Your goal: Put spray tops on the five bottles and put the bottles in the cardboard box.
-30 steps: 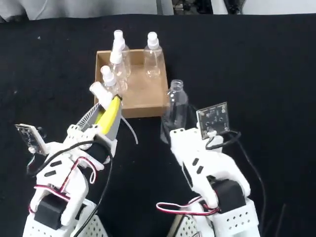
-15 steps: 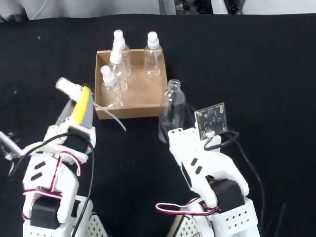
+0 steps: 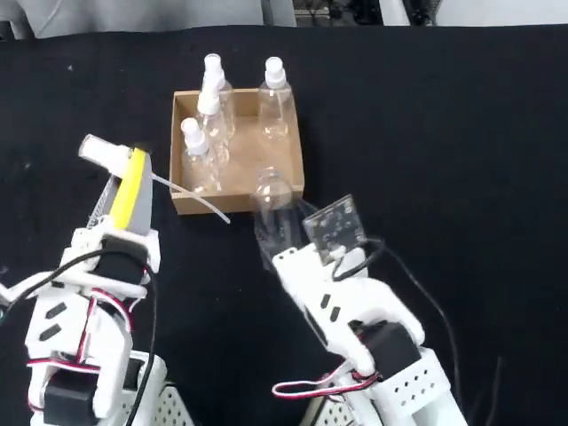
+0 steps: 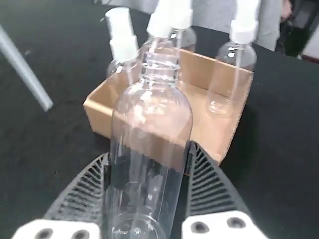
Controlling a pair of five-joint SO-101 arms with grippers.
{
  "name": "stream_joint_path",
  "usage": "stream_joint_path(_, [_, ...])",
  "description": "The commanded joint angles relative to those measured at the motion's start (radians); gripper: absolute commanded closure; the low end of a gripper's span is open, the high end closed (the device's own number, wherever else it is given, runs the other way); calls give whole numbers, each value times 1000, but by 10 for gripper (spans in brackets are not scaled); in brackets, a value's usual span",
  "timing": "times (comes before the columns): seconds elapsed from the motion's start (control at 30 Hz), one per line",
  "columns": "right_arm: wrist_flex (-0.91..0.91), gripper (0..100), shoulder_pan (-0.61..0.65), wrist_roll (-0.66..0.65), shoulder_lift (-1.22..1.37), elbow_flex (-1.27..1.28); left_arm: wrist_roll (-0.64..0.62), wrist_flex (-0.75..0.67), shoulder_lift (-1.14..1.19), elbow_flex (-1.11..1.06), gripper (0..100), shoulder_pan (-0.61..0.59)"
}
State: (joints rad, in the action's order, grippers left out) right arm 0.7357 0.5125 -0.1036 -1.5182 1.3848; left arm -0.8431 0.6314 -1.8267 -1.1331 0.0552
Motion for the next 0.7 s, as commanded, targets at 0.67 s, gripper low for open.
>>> stream_joint_path(0.67, [-239,978,169,-227,-21,117,-167,-23,0,56,972,-206])
